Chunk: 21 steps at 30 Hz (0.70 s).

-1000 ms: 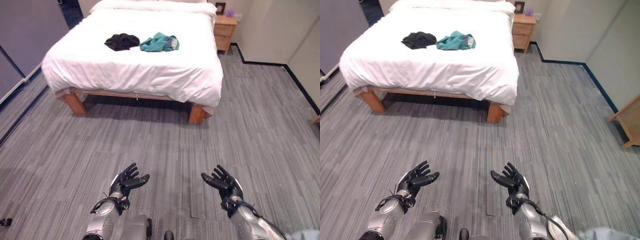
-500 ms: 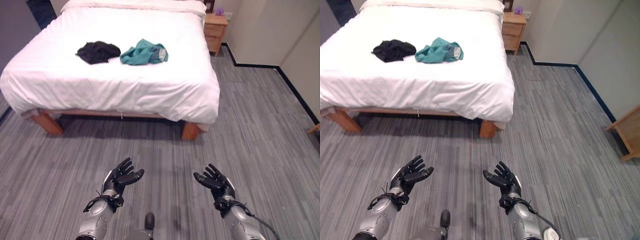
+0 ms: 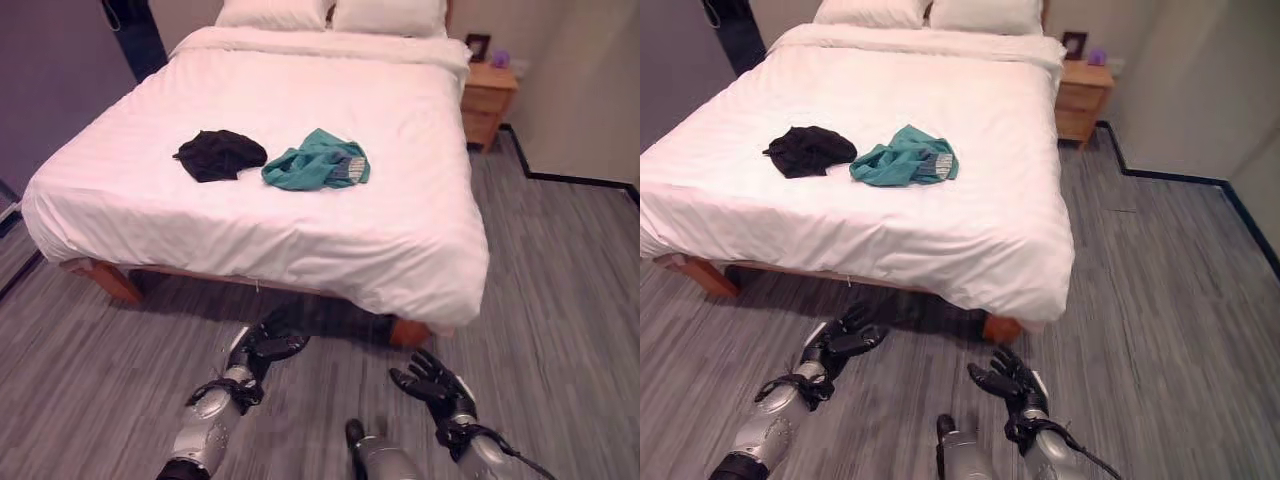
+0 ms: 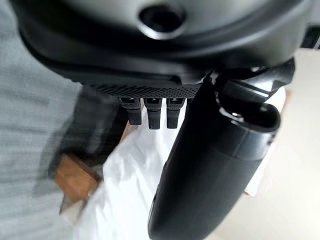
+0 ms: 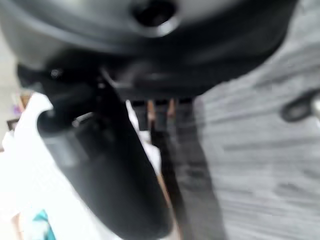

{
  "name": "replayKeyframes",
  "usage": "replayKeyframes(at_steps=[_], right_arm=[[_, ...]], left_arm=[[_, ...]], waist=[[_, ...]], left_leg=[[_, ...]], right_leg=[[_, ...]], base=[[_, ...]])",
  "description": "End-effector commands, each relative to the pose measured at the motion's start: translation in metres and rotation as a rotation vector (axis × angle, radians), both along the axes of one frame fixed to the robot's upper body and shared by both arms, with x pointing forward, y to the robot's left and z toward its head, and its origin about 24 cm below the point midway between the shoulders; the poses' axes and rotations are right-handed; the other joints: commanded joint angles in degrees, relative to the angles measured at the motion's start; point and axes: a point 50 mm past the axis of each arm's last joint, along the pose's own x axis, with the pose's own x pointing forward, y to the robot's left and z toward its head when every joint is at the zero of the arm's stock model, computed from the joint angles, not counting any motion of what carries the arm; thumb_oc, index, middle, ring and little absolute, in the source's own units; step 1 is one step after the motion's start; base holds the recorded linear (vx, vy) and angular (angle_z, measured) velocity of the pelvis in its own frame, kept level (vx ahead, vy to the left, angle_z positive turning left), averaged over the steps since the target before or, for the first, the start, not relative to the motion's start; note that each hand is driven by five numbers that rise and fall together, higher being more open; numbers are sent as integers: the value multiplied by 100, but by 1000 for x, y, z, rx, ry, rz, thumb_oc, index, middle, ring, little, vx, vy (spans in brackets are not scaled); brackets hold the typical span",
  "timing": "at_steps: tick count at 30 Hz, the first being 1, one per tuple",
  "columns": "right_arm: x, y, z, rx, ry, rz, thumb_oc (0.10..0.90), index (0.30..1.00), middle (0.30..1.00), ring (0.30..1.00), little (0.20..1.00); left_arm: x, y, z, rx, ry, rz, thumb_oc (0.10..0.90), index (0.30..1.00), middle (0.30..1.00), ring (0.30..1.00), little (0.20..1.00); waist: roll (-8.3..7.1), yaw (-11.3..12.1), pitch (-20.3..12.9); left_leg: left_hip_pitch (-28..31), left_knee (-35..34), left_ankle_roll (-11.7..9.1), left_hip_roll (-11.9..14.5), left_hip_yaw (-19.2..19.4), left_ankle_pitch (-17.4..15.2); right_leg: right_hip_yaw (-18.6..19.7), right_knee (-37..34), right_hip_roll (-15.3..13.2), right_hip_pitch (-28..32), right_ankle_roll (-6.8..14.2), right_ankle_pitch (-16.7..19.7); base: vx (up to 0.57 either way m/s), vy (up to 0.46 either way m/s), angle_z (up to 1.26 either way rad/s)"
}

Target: Pick up bed clothes into laundry basket.

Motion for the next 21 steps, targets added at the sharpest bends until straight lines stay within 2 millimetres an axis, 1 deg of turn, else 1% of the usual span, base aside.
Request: replayKeyframes(at_steps=[1, 2, 3, 4, 5, 6, 7, 8, 9, 11, 12, 13, 15, 17, 18, 19, 20, 21], right_arm=[[34, -7, 49, -44, -281, 41, 800, 900, 900, 900, 900], [37, -10, 56, -47, -314, 35, 800, 900, 900, 900, 900], [38, -19, 59, -66, -323, 13, 800, 900, 900, 900, 900], [38, -19, 59, -66, -323, 13, 800, 900, 900, 900, 900], [40, -21, 62, -80, -329, 8, 800, 900, 900, 900, 900], [39, -22, 62, -69, -334, -6, 800, 900, 900, 900, 900], [39, -22, 62, -68, -334, -6, 800, 900, 900, 900, 900], [37, -24, 64, -53, -354, -15, 800, 900, 900, 900, 900], [36, -23, 64, -57, -355, -1, 800, 900, 900, 900, 900], [34, -23, 65, -75, -357, 28, 800, 900, 900, 900, 900], [33, -24, 66, -88, -357, 38, 800, 900, 900, 900, 900], [32, -25, 65, -93, -352, 40, 800, 900, 900, 900, 900], [30, -26, 65, -98, -348, 43, 800, 900, 900, 900, 900], [31, -25, 64, -99, -345, 51, 800, 900, 900, 900, 900], [29, -25, 64, -101, -345, 46, 800, 900, 900, 900, 900], [32, -24, 65, -95, -357, 39, 800, 900, 900, 900, 900], [35, -22, 67, -91, -369, 41, 800, 900, 900, 900, 900], [35, -22, 67, -91, -369, 41, 800, 900, 900, 900, 900]], left_arm=[[30, 1, 45, -120, -246, 11, 800, 900, 900, 900, 900], [30, 0, 46, -159, -247, 22, 800, 900, 900, 900, 900], [23, 0, 36, -262, -204, 49, 800, 900, 900, 900, 900], [23, 0, 36, -263, -204, 48, 800, 900, 900, 900, 900], [20, 3, 33, -278, -192, 57, 800, 900, 900, 900, 900], [16, 5, 30, -281, -178, 52, 800, 900, 900, 900, 900], [16, 5, 30, -281, -178, 51, 800, 900, 900, 900, 900], [11, 7, 27, -308, -164, 49, 800, 900, 900, 900, 900], [9, 8, 26, -328, -162, 41, 800, 900, 900, 900, 900], [6, 11, 27, -346, -166, 24, 800, 900, 900, 900, 900], [5, 12, 27, -351, -169, 17, 800, 900, 900, 900, 900], [4, 13, 27, -351, -169, 7, 800, 900, 900, 900, 900], [2, 12, 27, -346, -170, -20, 800, 900, 900, 900, 900], [1, 9, 29, -349, -173, -62, 800, 900, 900, 900, 900], [1, 9, 29, -333, -175, -69, 800, 900, 900, 900, 900], [2, 7, 33, -323, -185, -99, 800, 900, 900, 900, 900], [2, 6, 34, -331, -188, -109, 800, 900, 900, 900, 900], [2, 6, 34, -330, -188, -109, 800, 900, 900, 900, 900]], waist=[[-118, -17, -184], [-170, 53, -97], [-292, 201, -29], [-280, 208, -19], [-329, 249, -20], [-351, 306, -36], [-355, 312, -26], [-353, 327, -55], [-334, 334, -60], [-259, 342, -51], [-219, 336, -50], [-187, 343, -50], [-123, 386, -60], [-63, 382, -100], [-44, 383, -117], [-24, 381, -179], [-21, 374, -205], [-24, 382, -205]], left_leg=[[-1240, 859, -126, -608, 421, 1213], [-1636, 1476, -241, -669, 446, 1360], [-2078, 1681, -129, -539, 637, 1394], [-2074, 1704, -128, -528, 641, 1373], [-2148, 1318, -40, -302, 788, 1292], [-2184, 1039, 5, -236, 774, 1230], [-2160, 1030, 6, -237, 779, 1227], [-2022, 255, 7, -24, 679, 1220], [-1993, -212, -38, 126, 601, 1319], [-2013, -675, -120, 346, 459, 1627], [-2003, -953, -182, 474, 452, 1823], [-2024, -1059, -230, 565, 483, 1935], [-2023, -1259, -307, 629, 383, 2054], [-1996, -1179, -305, 557, 341, 1899], [-1981, -1150, -324, 535, 334, 1894], [-1916, -1143, -233, 389, 333, 1709], [-1880, -1161, -169, 328, 393, 1639], [-1878, -1159, -166, 326, 401, 1635]], right_leg=[[-163, -1212, -141, 924, 516, 602], [-189, -1315, -195, 1025, 487, 638], [-232, -1462, -263, 1257, 383, 581], [-228, -1467, -252, 1272, 383, 580], [-248, -1538, -321, 1383, 370, 537], [-240, -1571, -356, 1451, 352, 496], [-236, -1576, -359, 1471, 352, 492], [-239, -1584, -389, 1513, 363, 390], [-233, -1557, -393, 1537, 356, 294], [-213, -1563, -372, 1608, 328, 169], [-205, -1598, -374, 1686, 334, 111], [-214, -1606, -389, 1732, 344, 78], [-129, -1640, -434, 1854, 387, 13], [-45, -1672, -520, 1936, 455, -44], [-45, -1685, -570, 1970, 474, -43], [82, -1690, -703, 1962, 570, -19], [103, -1648, -776, 1929, 629, -7], [110, -1647, -780, 1928, 631, -9]], base=[[131, -101, 15], [107, -109, 16], [113, -109, 25], [182, -96, 35], [153, -5, 51], [155, -7, 47], [211, 33, 1], [204, 59, 0], [254, 88, 9], [180, 106, 15], [179, 137, 1], [187, 154, -6], [193, 185, -17], [176, 216, -28], [215, 324, -44], [213, 359, -30], [154, 288, -25], [105, 217, -25]])
